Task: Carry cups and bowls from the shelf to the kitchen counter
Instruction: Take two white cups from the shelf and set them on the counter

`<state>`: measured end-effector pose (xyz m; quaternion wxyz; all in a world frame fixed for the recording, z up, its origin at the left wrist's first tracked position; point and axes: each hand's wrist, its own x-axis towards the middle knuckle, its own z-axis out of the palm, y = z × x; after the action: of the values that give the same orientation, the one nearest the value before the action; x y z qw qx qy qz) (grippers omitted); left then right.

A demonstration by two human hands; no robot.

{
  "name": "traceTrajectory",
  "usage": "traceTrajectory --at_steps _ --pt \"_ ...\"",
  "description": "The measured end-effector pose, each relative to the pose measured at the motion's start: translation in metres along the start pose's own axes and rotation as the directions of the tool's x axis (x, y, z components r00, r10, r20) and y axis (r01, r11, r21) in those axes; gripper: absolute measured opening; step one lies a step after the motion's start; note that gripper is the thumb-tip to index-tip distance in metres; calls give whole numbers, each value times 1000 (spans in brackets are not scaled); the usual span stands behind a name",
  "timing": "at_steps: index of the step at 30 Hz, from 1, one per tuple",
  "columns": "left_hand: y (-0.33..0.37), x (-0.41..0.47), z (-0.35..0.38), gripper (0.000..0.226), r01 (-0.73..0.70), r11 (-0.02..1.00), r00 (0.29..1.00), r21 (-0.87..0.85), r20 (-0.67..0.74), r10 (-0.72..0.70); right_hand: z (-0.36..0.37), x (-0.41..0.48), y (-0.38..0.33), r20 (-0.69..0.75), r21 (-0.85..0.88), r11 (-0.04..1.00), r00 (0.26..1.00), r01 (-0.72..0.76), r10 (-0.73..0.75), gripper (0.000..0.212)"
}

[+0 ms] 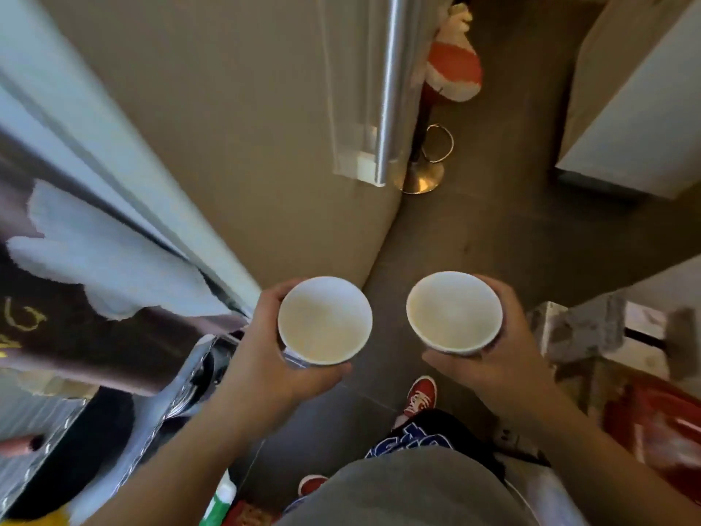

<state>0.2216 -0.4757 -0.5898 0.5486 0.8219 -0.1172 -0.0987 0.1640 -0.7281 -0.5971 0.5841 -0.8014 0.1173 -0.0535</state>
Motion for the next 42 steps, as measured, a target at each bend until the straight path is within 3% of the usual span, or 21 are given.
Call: traceTrajectory --at_steps 11,22,30,36,42 --pt "37 167 151 87 -33 999 979 -17 198 36 -143 68 89 -226 84 975 949 -208 222 90" --pt "56 289 243 88 -12 998 969 62 247 -4 -252 207 132 -374 63 979 905 -194 203 83" --pt "55 441 317 85 -28 997 953 72 302 4 -314 336 164 -436 95 974 871 -207 228 85" --pt "96 565 391 83 -2 1000 917 -14 398 7 -382 393 171 -550 95 961 791 -260 269 87" --pt "147 661 482 81 -78 996 830 -38 551 86 -449 414 187 -683 91 944 670 -316 290 82"
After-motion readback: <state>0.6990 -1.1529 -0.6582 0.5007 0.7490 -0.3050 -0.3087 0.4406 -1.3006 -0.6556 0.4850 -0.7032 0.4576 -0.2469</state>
